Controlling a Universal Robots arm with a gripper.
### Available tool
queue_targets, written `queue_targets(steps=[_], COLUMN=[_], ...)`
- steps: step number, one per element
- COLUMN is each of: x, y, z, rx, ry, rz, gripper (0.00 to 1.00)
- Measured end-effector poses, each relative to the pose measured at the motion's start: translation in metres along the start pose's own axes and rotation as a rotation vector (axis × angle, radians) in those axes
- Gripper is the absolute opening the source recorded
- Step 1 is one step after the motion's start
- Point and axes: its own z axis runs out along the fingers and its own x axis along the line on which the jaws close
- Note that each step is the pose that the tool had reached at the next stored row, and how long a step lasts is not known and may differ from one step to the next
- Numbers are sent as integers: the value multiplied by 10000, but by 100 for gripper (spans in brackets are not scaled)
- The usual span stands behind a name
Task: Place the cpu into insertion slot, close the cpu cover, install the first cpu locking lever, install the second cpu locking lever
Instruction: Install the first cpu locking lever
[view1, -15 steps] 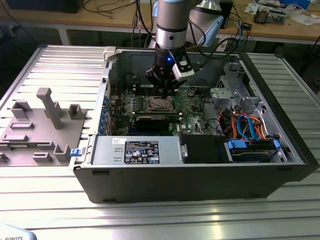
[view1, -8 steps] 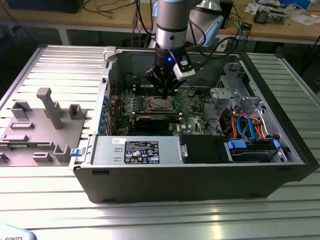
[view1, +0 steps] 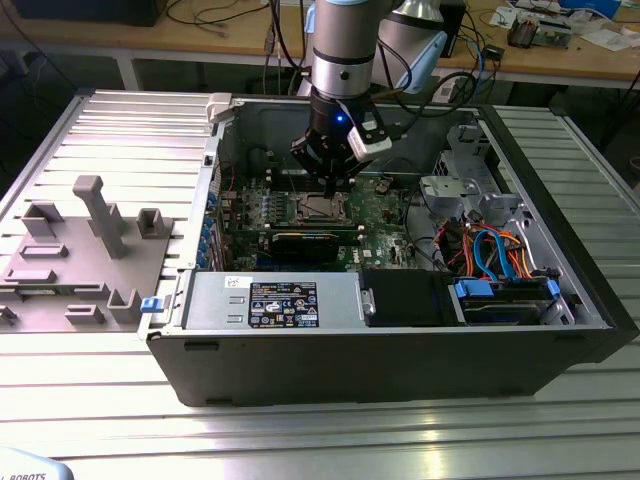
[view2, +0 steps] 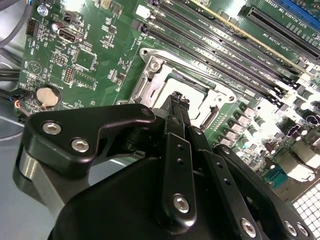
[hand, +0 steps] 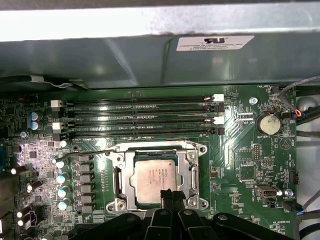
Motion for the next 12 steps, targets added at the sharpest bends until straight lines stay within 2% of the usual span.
queue_targets(steps=[12], x=[0], y=[0], z=[0], rx=[-7], ry=[-19], rz=[-493], gripper=[11])
